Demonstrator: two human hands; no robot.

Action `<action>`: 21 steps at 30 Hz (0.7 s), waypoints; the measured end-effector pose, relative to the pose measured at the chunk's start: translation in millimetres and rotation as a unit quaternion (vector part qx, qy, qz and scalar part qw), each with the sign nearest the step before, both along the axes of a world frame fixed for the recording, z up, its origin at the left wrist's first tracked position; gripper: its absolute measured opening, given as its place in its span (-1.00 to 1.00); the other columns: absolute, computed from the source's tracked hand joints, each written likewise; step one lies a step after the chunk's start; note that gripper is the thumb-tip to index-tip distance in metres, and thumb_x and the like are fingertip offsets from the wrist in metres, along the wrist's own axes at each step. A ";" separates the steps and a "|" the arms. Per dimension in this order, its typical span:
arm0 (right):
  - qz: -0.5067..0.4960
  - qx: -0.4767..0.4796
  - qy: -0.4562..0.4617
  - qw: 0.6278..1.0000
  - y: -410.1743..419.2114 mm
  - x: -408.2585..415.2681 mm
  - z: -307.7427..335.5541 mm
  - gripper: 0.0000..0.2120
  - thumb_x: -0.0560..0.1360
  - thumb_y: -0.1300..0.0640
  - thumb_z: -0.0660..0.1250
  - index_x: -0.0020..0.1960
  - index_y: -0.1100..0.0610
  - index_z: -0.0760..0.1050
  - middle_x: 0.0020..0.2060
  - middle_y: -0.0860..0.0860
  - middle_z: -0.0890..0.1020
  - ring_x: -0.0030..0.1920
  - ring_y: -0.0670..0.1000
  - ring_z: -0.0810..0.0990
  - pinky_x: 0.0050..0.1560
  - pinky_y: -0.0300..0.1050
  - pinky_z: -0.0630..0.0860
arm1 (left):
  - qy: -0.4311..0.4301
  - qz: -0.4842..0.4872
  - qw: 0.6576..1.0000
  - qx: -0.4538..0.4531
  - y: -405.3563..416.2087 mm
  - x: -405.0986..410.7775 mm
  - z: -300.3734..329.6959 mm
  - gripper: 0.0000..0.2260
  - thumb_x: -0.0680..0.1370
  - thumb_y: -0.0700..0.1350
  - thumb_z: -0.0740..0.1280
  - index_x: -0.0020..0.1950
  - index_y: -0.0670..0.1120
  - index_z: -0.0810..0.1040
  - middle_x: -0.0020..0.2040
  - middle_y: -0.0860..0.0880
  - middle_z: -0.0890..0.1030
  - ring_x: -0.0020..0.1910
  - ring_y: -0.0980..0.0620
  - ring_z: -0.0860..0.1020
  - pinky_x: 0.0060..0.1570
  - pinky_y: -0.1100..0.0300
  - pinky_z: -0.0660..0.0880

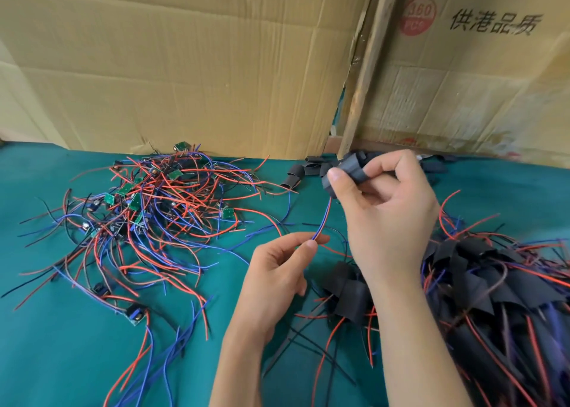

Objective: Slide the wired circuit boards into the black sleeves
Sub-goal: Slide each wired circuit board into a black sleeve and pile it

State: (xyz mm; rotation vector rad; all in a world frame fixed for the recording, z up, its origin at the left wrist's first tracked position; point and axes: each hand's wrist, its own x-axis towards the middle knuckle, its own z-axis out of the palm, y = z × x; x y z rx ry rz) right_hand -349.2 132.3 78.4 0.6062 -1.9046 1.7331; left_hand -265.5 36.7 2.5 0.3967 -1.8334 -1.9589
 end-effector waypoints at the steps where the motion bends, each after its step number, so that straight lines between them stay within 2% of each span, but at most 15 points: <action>1: -0.008 0.019 0.010 1.000 -1.0 1.0 -1.2 -0.66 0.41 0.02 0.57 -0.14 0.06 0.38 -0.42 -0.10 0.65 -0.42 -0.03 0.59 -0.19 0.09 0.57 | 0.000 0.001 1.000 -0.002 -0.1 -0.2 -0.2 -0.77 0.54 0.03 0.32 0.05 0.01 0.73 -0.48 0.13 0.31 -0.52 0.09 0.26 -0.27 -0.01 0.27; 4: -0.021 0.053 0.016 0.998 0.0 -0.2 -5.0 -0.65 0.42 0.02 0.57 -0.12 0.08 0.39 -0.40 -0.18 0.64 -0.38 -0.06 0.58 -0.08 0.17 0.56 | 0.001 0.006 1.000 -0.004 0.0 -0.8 -0.9 -0.77 0.53 0.04 0.32 0.04 0.03 0.73 -0.48 0.12 0.30 -0.51 0.07 0.26 -0.28 -0.01 0.27; 10: -0.028 0.035 -0.041 0.998 2.9 -5.8 -6.7 -0.65 0.40 0.06 0.59 -0.11 0.06 0.40 -0.37 -0.31 0.65 -0.37 -0.11 0.61 -0.06 0.17 0.58 | 0.007 0.003 1.000 -0.013 -0.5 -2.0 -3.0 -0.79 0.53 0.05 0.33 0.03 0.08 0.73 -0.44 0.06 0.34 -0.49 0.05 0.30 -0.31 0.05 0.28; 13: 0.012 -0.005 -0.117 0.993 4.5 -8.1 -8.7 -0.66 0.41 0.08 0.59 -0.11 0.00 0.40 -0.34 -0.12 0.72 -0.34 -0.03 0.70 -0.09 0.15 0.64 | 0.004 0.003 1.000 -0.025 -0.3 -2.1 -2.7 -0.79 0.53 0.07 0.33 0.04 0.11 0.73 -0.39 -0.02 0.37 -0.47 0.04 0.31 -0.31 0.08 0.29; 15: 0.025 -0.027 -0.140 0.989 5.3 -9.5 -9.1 -0.67 0.41 0.09 0.59 -0.10 0.00 0.40 -0.32 -0.05 0.73 -0.34 0.03 0.70 -0.18 0.03 0.64 | 0.000 0.003 1.000 -0.027 -0.5 -1.9 -2.6 -0.79 0.53 0.08 0.33 0.04 0.12 0.73 -0.37 -0.04 0.38 -0.46 0.03 0.31 -0.30 0.08 0.29; 18: 0.048 -0.096 -0.178 0.978 5.8 -12.0 -9.6 -0.69 0.43 0.17 0.59 -0.07 0.05 0.43 -0.28 0.00 0.75 -0.36 0.06 0.66 -0.35 -0.20 0.56 | 0.003 0.005 1.000 -0.030 -0.1 -1.8 -2.7 -0.80 0.53 0.08 0.33 0.03 0.13 0.73 -0.36 -0.06 0.38 -0.45 0.03 0.31 -0.32 0.11 0.28; 21: 0.058 -0.145 -0.209 0.965 5.1 -13.8 -11.3 -0.71 0.44 0.20 0.58 -0.03 0.10 0.46 -0.26 0.02 0.75 -0.39 0.03 0.63 -0.34 -0.23 0.55 | 0.005 0.009 0.999 -0.031 -0.2 -2.0 -2.5 -0.81 0.53 0.08 0.33 0.02 0.13 0.73 -0.37 -0.06 0.37 -0.45 0.03 0.32 -0.34 0.14 0.28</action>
